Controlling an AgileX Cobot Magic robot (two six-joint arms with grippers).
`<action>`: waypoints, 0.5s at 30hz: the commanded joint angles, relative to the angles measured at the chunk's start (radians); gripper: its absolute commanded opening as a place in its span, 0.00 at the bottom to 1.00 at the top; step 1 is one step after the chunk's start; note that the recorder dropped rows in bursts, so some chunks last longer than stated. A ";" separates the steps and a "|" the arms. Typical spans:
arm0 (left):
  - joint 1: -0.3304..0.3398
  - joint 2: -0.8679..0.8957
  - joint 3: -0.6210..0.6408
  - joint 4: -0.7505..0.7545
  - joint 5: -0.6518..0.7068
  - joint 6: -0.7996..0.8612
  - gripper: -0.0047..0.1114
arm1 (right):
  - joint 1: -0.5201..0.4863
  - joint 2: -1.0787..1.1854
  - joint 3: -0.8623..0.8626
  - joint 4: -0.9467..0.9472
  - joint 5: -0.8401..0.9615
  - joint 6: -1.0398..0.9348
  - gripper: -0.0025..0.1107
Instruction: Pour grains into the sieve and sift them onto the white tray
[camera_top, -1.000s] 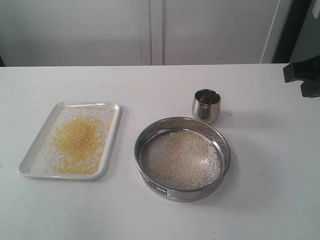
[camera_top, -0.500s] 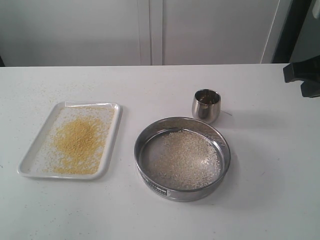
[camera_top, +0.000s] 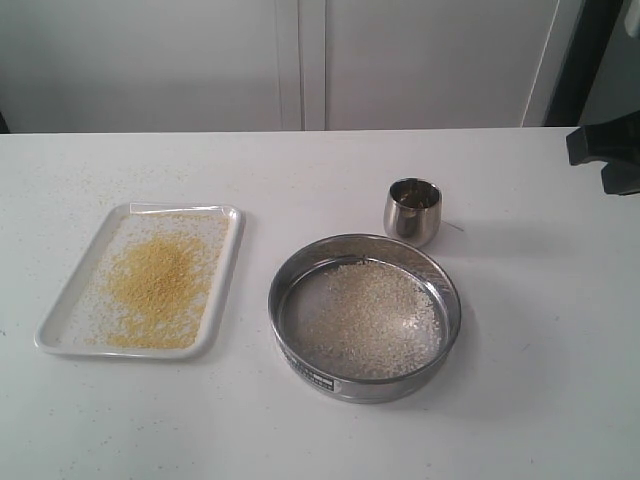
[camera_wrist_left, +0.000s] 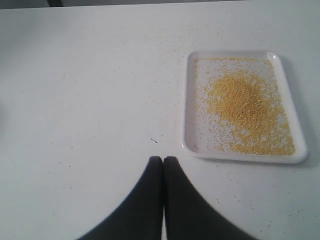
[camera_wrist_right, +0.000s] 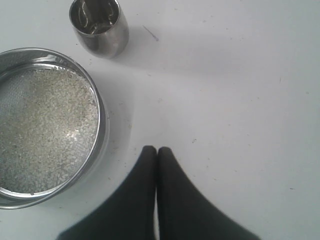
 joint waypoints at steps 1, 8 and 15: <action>0.000 -0.039 0.010 -0.017 0.000 0.010 0.04 | -0.005 -0.005 0.004 -0.002 -0.012 -0.001 0.02; 0.000 -0.132 0.110 -0.003 -0.010 0.010 0.04 | -0.005 -0.005 0.004 -0.002 -0.012 -0.001 0.02; 0.000 -0.208 0.279 0.018 -0.168 0.010 0.04 | -0.005 -0.005 0.004 -0.002 -0.012 -0.001 0.02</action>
